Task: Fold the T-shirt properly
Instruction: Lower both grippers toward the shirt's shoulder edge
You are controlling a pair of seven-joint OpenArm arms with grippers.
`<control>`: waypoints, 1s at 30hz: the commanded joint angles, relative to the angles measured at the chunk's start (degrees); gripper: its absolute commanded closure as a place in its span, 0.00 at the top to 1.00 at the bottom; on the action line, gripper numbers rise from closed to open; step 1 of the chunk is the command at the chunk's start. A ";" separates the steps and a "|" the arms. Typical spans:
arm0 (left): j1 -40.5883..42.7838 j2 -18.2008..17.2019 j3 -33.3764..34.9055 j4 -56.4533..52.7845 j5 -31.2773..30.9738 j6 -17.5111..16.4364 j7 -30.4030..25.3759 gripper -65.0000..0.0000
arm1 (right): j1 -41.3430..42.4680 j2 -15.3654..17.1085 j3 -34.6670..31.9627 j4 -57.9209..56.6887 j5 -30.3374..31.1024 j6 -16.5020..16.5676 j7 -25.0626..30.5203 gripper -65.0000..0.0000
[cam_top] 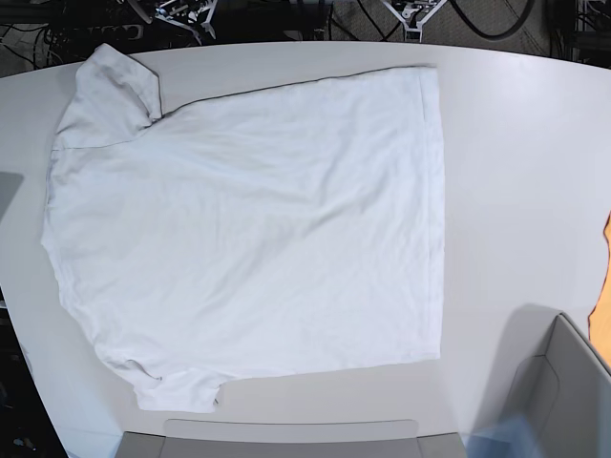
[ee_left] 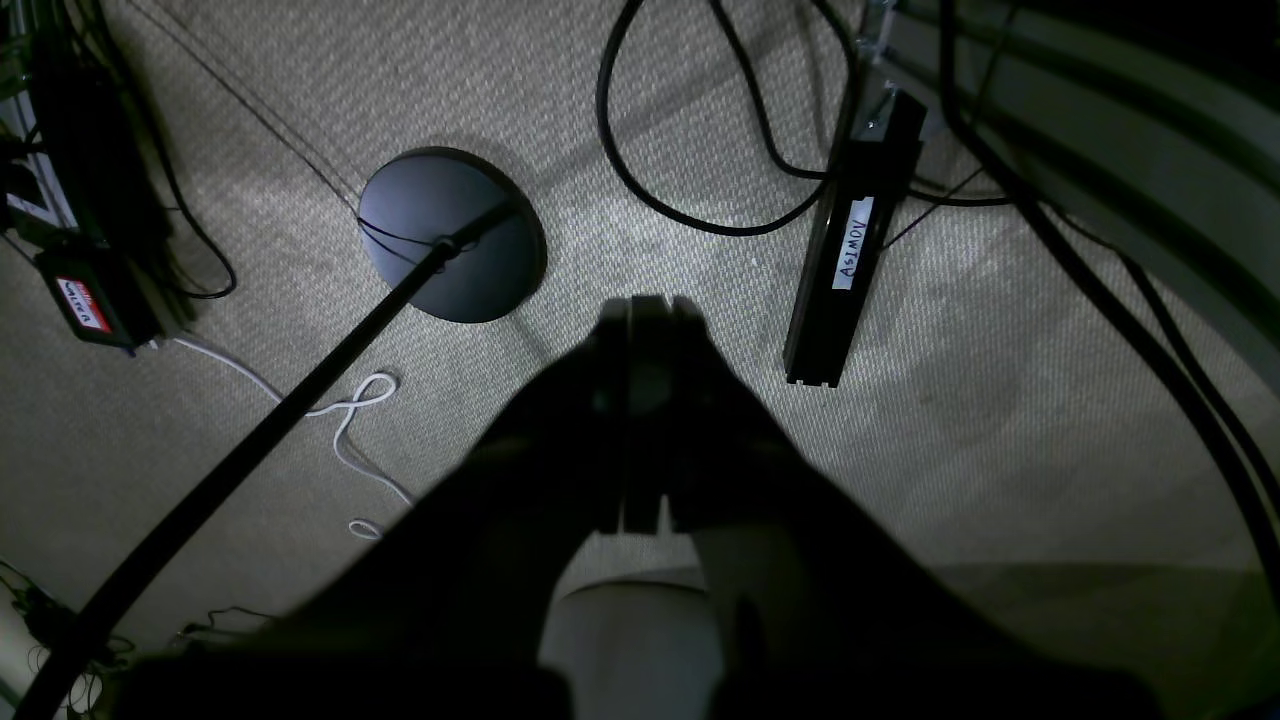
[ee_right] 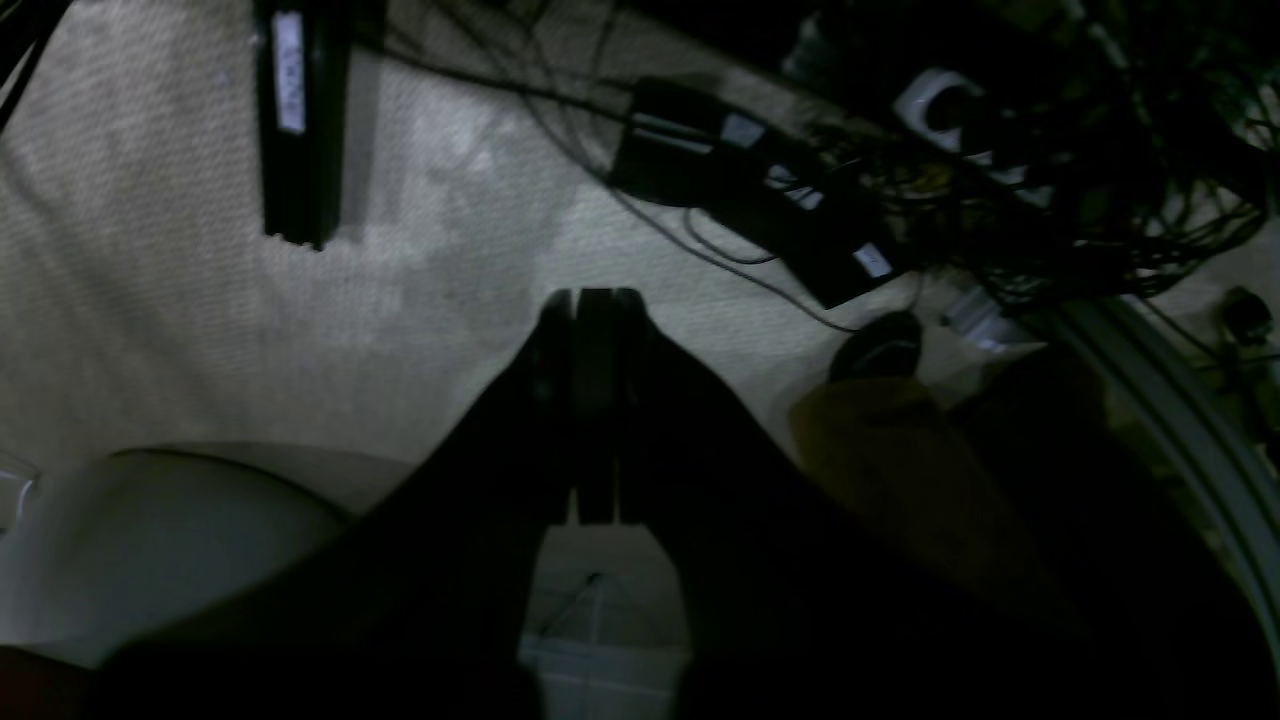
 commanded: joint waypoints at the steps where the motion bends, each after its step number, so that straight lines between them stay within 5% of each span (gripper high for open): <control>1: 0.37 -0.09 0.12 1.05 -0.28 0.82 -2.19 0.00 | 0.35 0.57 0.16 0.12 0.07 -0.06 0.25 0.00; 8: 5.30 -0.18 -0.23 4.74 -0.36 0.82 -14.58 0.00 | -1.15 0.48 0.24 1.88 0.07 -0.06 0.43 0.00; 18: 7.76 -0.18 -0.41 5.27 -0.54 0.82 -15.29 0.00 | -11.61 0.48 0.24 16.47 0.07 -0.06 -0.01 0.00; 30: 19.01 -0.18 -0.32 25.84 -0.54 0.73 -15.29 0.00 | -19.08 2.41 -0.20 21.57 0.07 -0.06 -0.10 0.00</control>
